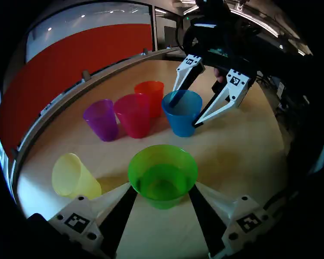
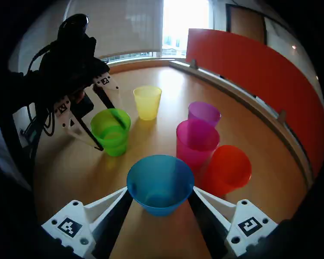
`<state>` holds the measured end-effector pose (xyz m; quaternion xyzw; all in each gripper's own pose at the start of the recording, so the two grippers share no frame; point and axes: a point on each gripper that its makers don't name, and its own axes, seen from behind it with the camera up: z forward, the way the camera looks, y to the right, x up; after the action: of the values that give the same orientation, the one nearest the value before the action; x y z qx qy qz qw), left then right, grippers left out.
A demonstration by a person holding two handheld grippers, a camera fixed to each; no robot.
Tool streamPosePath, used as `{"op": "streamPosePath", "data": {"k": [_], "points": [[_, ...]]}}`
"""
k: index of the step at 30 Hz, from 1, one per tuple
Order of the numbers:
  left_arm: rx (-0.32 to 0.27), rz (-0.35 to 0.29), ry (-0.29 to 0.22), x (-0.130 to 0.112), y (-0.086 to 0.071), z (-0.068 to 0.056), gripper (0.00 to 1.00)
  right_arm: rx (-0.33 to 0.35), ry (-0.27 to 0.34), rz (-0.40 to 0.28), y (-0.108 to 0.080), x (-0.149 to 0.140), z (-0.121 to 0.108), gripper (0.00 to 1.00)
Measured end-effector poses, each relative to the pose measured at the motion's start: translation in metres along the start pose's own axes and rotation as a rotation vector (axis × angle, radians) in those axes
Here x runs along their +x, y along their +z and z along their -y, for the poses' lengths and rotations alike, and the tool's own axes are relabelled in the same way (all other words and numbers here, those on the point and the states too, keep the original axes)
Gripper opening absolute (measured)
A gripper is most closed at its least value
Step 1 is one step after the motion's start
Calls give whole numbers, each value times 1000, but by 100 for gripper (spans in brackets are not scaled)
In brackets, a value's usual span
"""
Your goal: Pour water
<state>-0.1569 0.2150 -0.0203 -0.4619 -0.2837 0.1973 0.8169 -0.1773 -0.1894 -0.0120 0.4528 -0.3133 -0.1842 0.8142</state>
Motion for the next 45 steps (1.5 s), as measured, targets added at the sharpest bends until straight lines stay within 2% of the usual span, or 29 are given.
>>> {"op": "streamPosePath", "data": {"k": [6,17,24,31,36,45], "points": [[-14,8,-20,-5,0,-2,80,3,12,-1,1,-3,2,89],[-21,9,-27,-5,1,-3,81,4,12,7,3,-6,5,90],[-33,12,-45,-4,1,-5,82,2,6,24,1,-12,7,96],[-36,22,-47,-6,1,-7,87,-7,11,21,-4,-13,6,98],[-33,31,-46,-9,0,-8,87,-12,13,19,-9,-15,8,99],[-2,39,-55,-17,-9,-2,87,-31,22,16,-20,-22,9,99]]}}
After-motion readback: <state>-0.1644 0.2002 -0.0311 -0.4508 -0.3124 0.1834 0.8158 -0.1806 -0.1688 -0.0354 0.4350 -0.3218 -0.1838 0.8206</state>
